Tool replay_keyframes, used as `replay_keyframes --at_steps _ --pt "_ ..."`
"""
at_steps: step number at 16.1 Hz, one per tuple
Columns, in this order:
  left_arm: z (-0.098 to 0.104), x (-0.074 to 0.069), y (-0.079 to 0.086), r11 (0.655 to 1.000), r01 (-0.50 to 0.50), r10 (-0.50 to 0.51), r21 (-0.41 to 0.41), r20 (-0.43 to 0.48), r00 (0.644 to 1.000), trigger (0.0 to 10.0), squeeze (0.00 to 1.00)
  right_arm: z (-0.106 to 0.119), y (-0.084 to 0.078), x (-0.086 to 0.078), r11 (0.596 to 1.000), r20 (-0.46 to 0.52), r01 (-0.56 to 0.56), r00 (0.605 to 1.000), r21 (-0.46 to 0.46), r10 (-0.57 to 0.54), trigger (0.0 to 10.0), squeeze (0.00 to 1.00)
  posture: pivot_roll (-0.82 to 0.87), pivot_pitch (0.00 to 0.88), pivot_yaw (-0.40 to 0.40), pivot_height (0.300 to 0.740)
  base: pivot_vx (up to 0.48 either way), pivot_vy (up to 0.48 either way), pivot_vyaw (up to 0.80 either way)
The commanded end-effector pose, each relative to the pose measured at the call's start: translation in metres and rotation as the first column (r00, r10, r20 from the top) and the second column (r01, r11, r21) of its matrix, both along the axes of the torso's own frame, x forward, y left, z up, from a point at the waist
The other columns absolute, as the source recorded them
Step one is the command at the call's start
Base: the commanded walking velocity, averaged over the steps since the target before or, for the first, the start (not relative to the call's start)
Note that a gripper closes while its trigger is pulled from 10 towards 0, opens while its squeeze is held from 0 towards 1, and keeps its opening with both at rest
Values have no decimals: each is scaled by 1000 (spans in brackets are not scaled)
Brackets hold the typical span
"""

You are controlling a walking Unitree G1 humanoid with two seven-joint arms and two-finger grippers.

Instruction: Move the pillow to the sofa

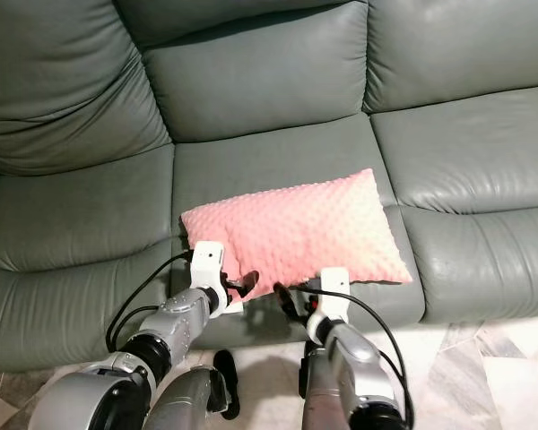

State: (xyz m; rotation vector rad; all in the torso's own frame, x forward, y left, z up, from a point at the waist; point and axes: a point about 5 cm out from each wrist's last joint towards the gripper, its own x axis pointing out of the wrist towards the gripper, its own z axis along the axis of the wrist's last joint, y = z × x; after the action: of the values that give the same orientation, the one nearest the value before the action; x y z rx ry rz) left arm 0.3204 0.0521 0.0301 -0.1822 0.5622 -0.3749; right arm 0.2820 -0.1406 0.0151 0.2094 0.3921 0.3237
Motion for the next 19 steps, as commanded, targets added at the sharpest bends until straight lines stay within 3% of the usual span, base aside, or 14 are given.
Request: replay_keyframes --at_steps 1,3,4,7,12,17,19 --pt "-16 -19 -19 999 44 -45 -15 -75 996 10000 0 -15 0 -11 1000 -65 -23 998 -6 22 10000 0 -155 390 148 740 0 0 0" --pt "-14 -25 -38 995 90 -93 -30 -76 993 10000 0 -19 -14 -12 1000 -53 -10 999 -30 8 10000 0 -155 393 147 740 0 0 0" --pt "-12 -29 -50 992 121 -123 -27 -73 990 10000 0 -22 -32 -13 998 -50 41 998 -49 -44 10000 0 -145 396 150 740 0 0 0" --pt "-7 -26 -55 990 139 -139 -10 -50 989 10000 0 -22 -55 -11 984 -44 67 996 -166 -76 10000 0 -134 401 160 740 0 0 0" --pt "4 -19 -60 988 153 -153 7 6 988 10000 0 -13 -64 0 972 6 101 995 -210 -102 10000 0 -132 399 172 740 0 0 0" --pt "20 -19 -85 979 203 -203 18 66 977 10000 0 -9 -70 4 944 49 157 988 -292 -149 10000 0 -137 400 186 740 0 0 0" --pt "26 -18 -92 977 215 -215 8 84 973 10000 0 -7 -73 5 943 65 195 981 -271 -184 10000 0 -138 400 186 740 0 0 0"
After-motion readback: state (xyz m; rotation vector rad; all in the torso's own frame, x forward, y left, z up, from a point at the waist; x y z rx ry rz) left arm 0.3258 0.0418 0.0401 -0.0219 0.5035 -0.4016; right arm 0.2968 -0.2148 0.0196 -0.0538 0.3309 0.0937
